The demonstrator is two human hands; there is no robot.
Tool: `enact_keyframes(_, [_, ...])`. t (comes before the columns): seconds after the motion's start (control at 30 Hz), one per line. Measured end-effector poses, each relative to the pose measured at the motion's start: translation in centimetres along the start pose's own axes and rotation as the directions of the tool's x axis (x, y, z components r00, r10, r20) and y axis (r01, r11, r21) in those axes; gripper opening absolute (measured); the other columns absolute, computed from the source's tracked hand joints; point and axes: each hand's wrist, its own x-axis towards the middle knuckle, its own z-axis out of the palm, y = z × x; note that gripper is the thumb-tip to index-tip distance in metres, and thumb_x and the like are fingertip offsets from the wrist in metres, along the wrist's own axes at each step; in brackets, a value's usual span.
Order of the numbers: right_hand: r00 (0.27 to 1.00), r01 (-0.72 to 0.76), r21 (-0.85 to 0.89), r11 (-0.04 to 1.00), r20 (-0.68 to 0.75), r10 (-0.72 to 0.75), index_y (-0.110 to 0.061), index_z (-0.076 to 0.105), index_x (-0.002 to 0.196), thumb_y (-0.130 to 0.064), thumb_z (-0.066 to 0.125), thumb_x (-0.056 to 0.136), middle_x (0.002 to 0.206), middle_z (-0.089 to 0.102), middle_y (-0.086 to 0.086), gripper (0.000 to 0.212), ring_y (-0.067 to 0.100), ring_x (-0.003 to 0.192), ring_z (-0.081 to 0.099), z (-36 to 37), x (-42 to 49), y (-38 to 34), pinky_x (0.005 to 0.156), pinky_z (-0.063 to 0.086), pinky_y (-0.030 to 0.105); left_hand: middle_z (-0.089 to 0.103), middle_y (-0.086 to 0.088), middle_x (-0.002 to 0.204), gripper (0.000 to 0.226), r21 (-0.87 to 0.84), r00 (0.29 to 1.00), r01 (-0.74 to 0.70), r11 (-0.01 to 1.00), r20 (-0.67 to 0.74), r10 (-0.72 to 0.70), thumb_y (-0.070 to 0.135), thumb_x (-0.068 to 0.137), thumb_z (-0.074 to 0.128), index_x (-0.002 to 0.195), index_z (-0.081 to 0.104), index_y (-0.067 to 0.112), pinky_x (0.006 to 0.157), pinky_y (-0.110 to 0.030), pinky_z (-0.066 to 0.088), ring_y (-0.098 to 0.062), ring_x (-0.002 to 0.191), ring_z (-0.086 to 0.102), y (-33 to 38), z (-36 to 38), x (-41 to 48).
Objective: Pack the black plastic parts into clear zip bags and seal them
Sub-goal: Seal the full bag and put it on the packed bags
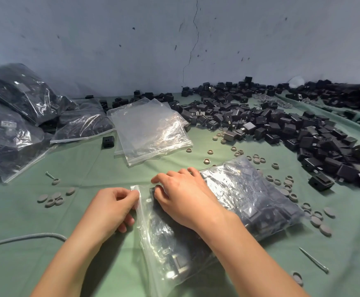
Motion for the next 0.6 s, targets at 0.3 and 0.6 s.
enact_keyframes(0.3, [1.0,0.007,0.007,1.0,-0.003,-0.007,-0.03,0.056,0.133,-0.038,0.033,0.104,0.122,0.066,-0.002,0.039,0.025,0.112,0.055,0.0,0.01,0.04,0.109,0.028,0.043,0.06,-0.006,0.044,0.034,-0.008,1.0,-0.005,1.0,-0.005,0.005,0.031,0.095,0.057,0.071,0.067,0.01,0.044,-0.02,0.035,-0.015,0.032,0.048,-0.23,0.02,0.33])
enact_keyframes(0.6, [1.0,0.005,0.007,1.0,-0.002,-0.005,-0.03,0.056,0.133,-0.038,0.033,0.104,0.122,0.066,-0.003,0.039,0.024,0.112,0.055,-0.15,-0.01,-0.01,0.108,0.029,0.042,0.057,-0.004,0.042,0.038,-0.047,1.0,-0.012,0.999,-0.023,0.011,0.032,0.095,0.061,0.066,0.066,0.008,0.044,-0.021,0.043,-0.016,0.035,0.051,-0.67,0.33,0.59])
